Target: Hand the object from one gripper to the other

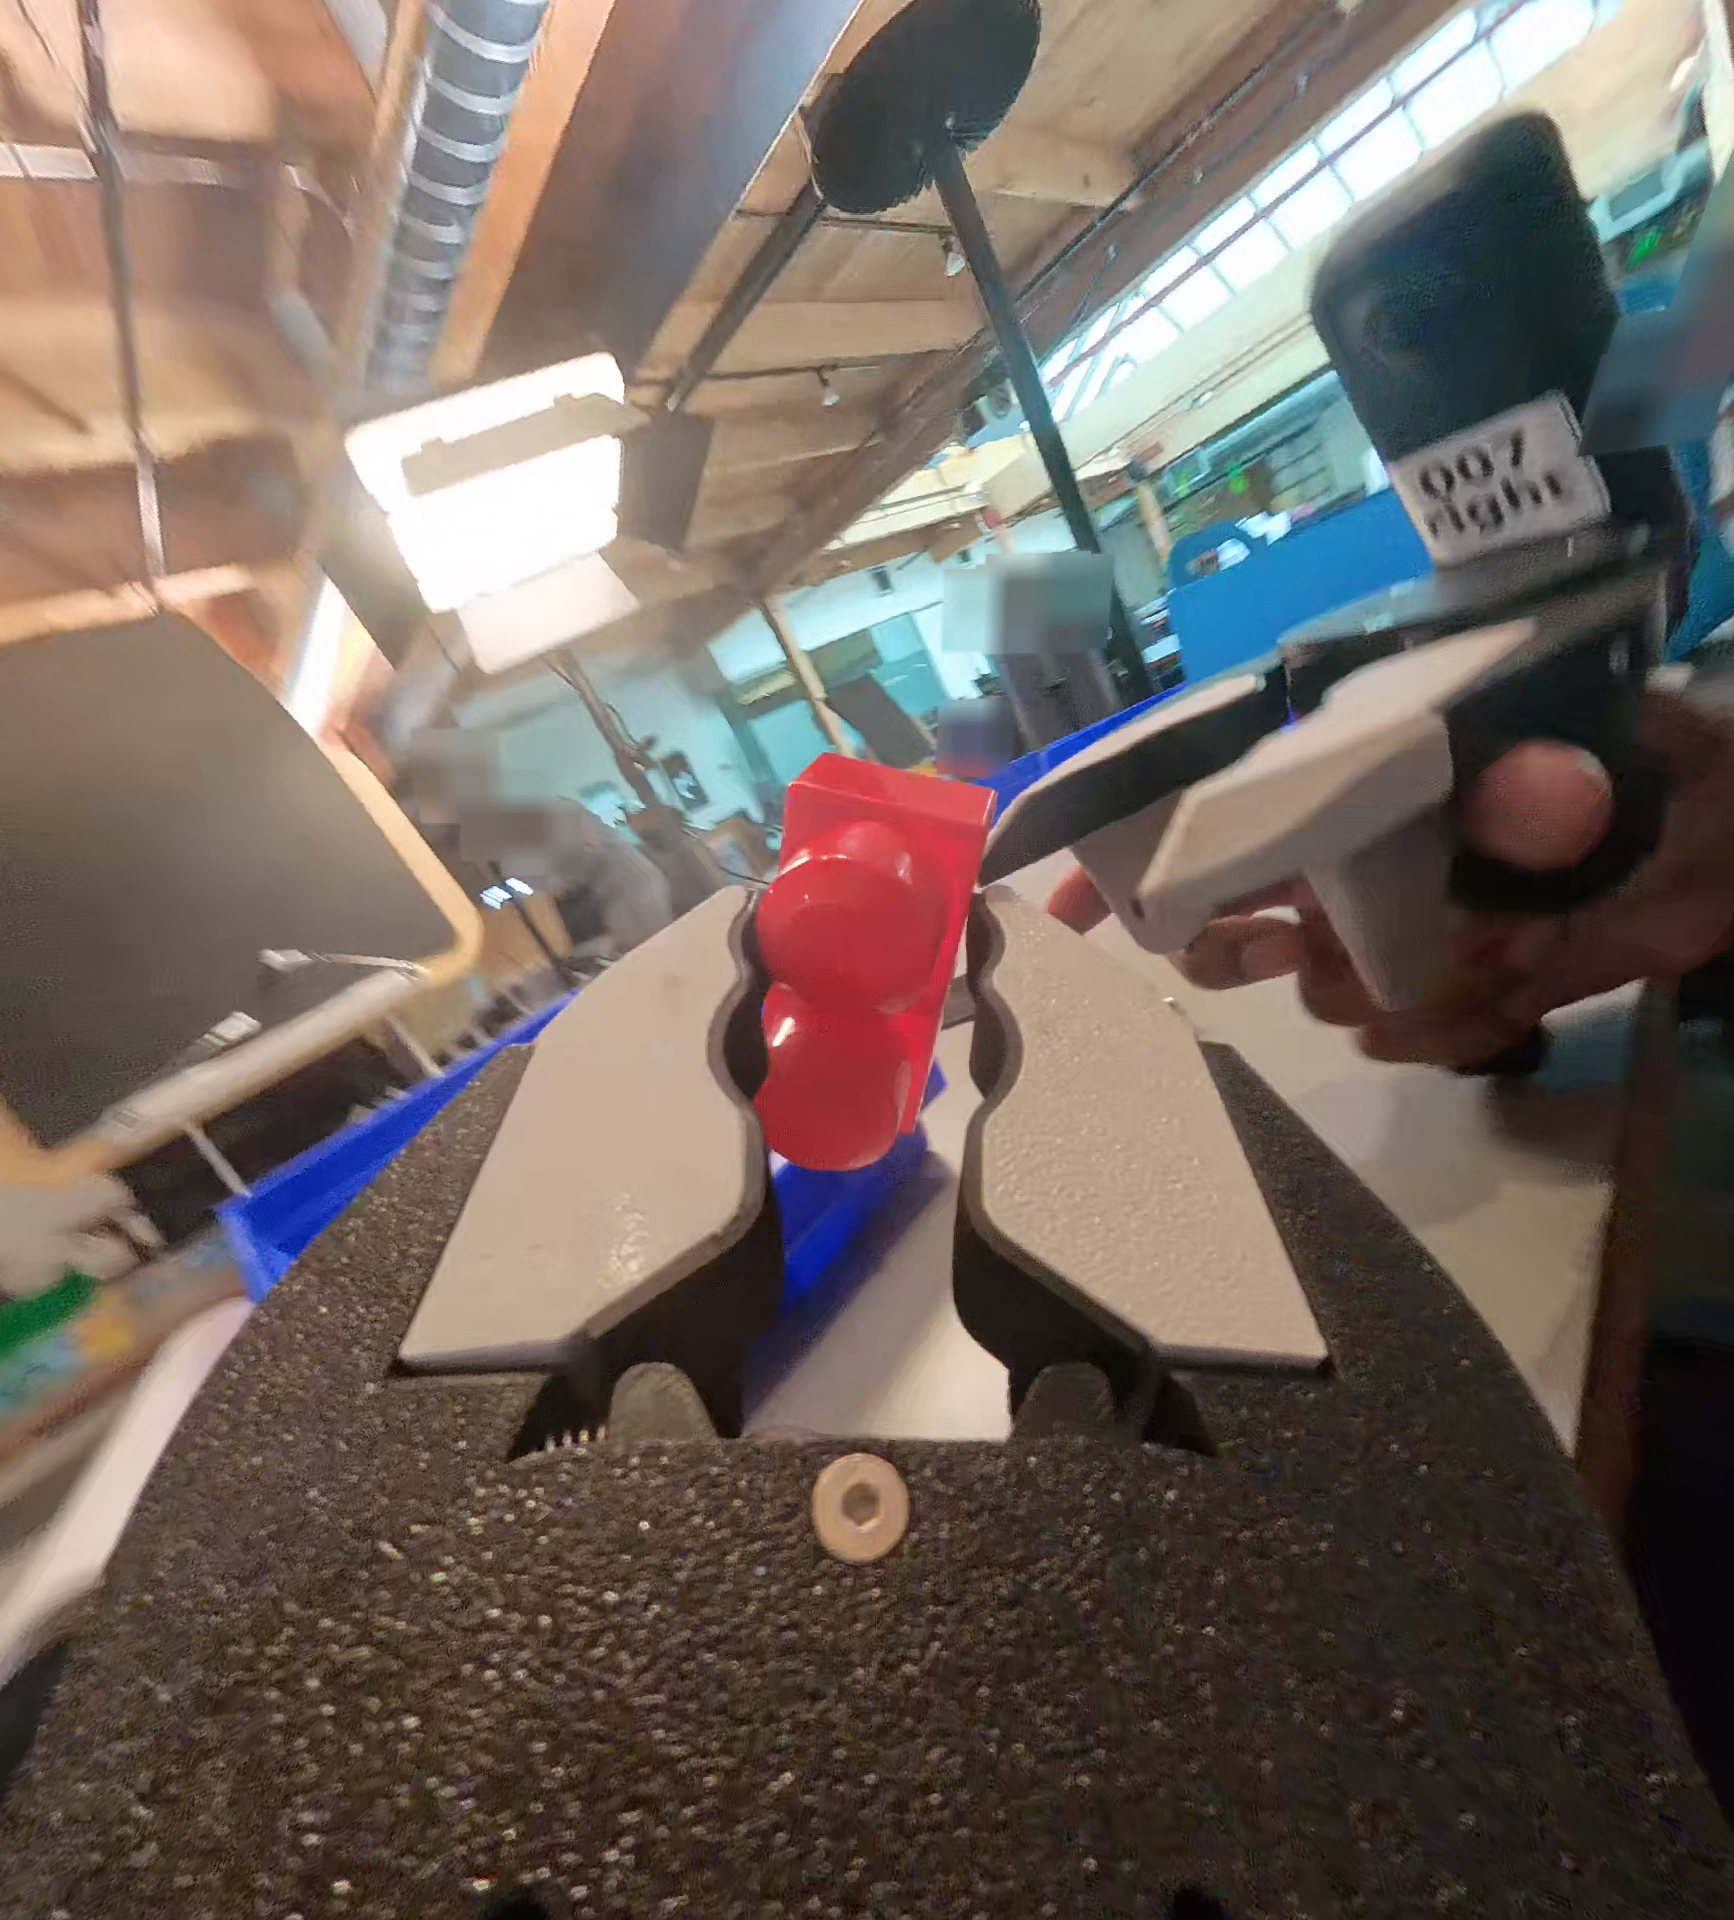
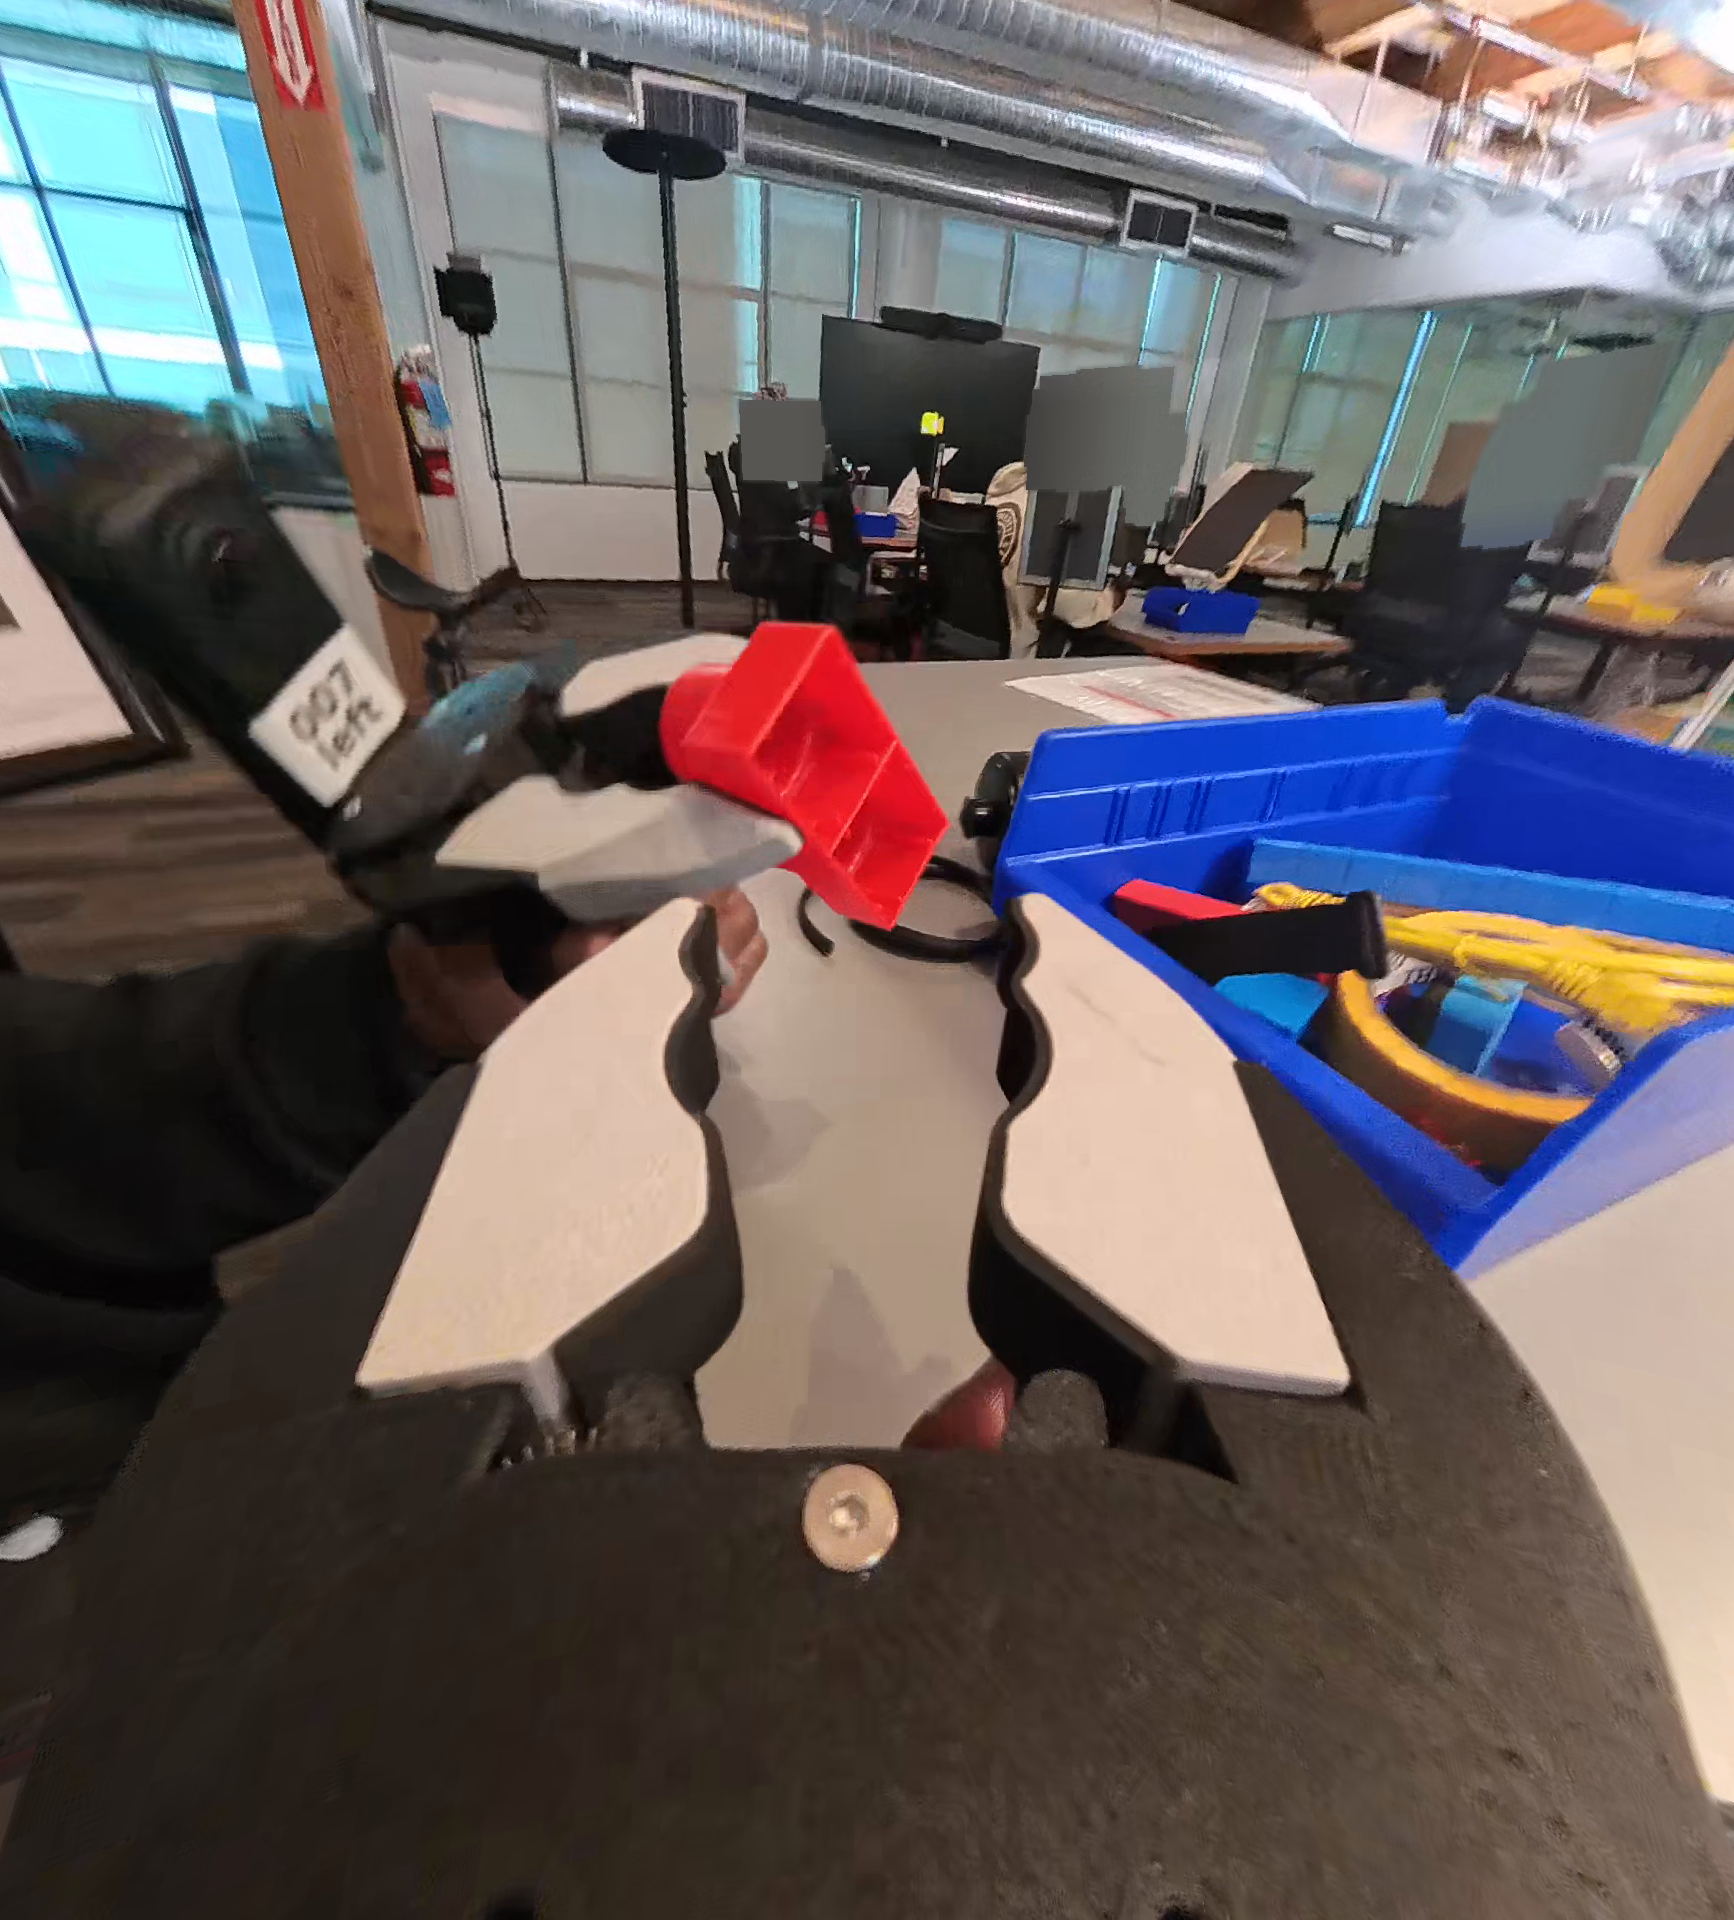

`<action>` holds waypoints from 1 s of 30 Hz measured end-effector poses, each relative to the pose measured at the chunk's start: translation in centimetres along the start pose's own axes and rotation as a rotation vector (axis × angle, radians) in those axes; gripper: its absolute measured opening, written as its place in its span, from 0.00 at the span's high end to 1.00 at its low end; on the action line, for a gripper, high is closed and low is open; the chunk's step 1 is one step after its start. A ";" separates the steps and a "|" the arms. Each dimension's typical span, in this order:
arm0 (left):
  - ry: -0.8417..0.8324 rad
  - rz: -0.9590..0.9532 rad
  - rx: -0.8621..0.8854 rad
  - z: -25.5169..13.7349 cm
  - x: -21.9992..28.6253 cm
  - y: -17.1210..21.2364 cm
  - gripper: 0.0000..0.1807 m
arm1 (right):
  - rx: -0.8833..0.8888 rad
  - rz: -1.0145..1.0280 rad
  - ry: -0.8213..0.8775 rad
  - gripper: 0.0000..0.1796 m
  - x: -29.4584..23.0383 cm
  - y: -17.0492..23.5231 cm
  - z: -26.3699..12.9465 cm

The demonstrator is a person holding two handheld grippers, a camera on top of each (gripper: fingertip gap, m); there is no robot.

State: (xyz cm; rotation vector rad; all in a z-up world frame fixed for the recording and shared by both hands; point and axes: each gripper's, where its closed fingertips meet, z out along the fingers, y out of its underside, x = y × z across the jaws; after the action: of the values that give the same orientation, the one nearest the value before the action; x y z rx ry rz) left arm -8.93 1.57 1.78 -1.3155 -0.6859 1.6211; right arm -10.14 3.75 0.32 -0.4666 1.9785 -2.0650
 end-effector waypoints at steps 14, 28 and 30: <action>0.039 0.349 0.064 0.2 3.9 -1.1 0.80 | -0.085 0.232 -0.180 0.94 -4.4 -2.0 0.0; 0.221 -0.621 0.021 -0.3 -0.1 -2.0 0.72 | -0.290 -0.799 0.247 0.98 -0.7 1.1 -0.3; 0.245 -0.717 -0.065 0.1 0.1 -1.7 0.72 | -0.305 -0.905 0.264 0.98 -0.8 1.7 0.1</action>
State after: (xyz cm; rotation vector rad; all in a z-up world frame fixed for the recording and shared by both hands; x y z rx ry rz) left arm -8.52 2.46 3.21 -1.1068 -0.9279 0.8532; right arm -9.43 3.84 -1.46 -1.4394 2.5599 -2.3644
